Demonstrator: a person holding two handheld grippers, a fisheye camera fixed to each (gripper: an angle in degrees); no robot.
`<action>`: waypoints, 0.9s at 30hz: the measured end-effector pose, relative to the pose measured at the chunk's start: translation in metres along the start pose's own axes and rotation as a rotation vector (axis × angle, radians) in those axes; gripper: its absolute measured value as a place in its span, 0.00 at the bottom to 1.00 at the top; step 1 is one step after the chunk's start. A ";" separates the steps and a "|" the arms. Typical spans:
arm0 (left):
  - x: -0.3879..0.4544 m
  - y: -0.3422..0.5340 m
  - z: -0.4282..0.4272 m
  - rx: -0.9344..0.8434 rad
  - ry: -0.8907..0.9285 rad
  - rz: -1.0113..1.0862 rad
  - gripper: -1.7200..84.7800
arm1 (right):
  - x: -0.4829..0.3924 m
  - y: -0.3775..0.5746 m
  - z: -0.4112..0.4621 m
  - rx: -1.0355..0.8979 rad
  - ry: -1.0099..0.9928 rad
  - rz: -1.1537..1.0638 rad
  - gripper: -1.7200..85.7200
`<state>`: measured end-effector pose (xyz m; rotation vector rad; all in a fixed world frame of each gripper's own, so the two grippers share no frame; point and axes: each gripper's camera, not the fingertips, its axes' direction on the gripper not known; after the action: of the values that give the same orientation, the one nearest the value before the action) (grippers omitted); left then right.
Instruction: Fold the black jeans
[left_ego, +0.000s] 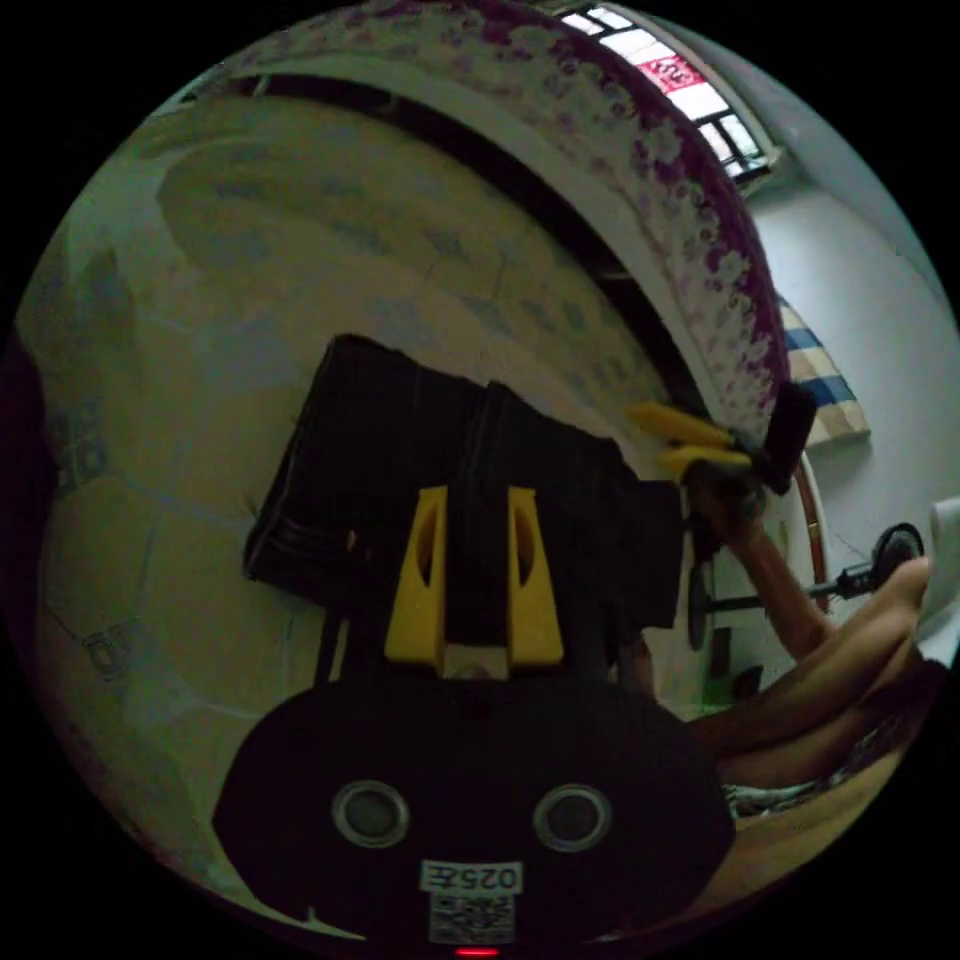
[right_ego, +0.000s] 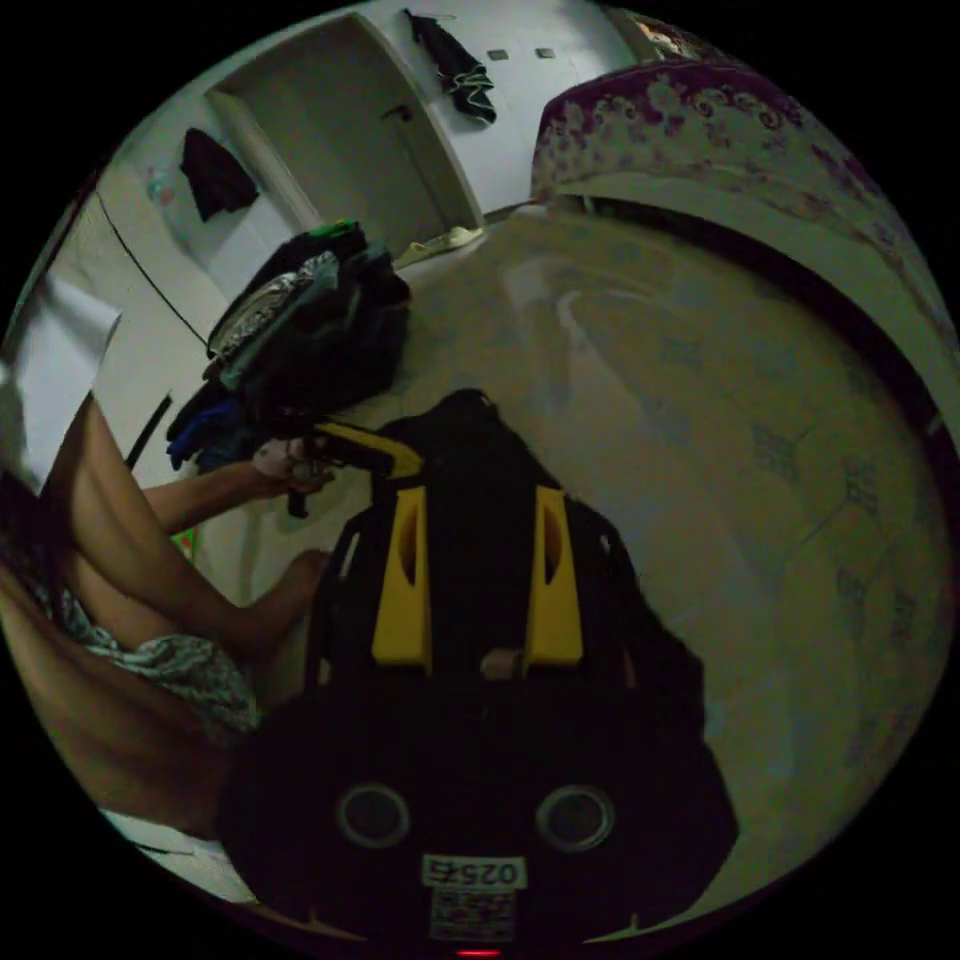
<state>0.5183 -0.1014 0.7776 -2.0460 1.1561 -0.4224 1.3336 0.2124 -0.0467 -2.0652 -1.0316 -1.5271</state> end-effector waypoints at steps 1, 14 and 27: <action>-0.001 -0.002 0.004 -0.034 -0.005 0.005 0.11 | 0.005 -0.010 0.008 -0.027 0.003 -0.009 0.19; 0.016 0.010 -0.002 -0.118 -0.106 0.063 0.06 | 0.001 -0.078 0.120 -0.308 -0.025 -0.247 0.06; 0.087 0.064 -0.045 0.062 -0.069 0.304 0.01 | 0.023 -0.084 0.098 -0.294 -0.100 -0.220 0.15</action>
<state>0.5006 -0.2149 0.7543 -1.7802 1.3667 -0.2322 1.3392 0.3410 -0.0695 -2.3093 -1.1639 -1.7917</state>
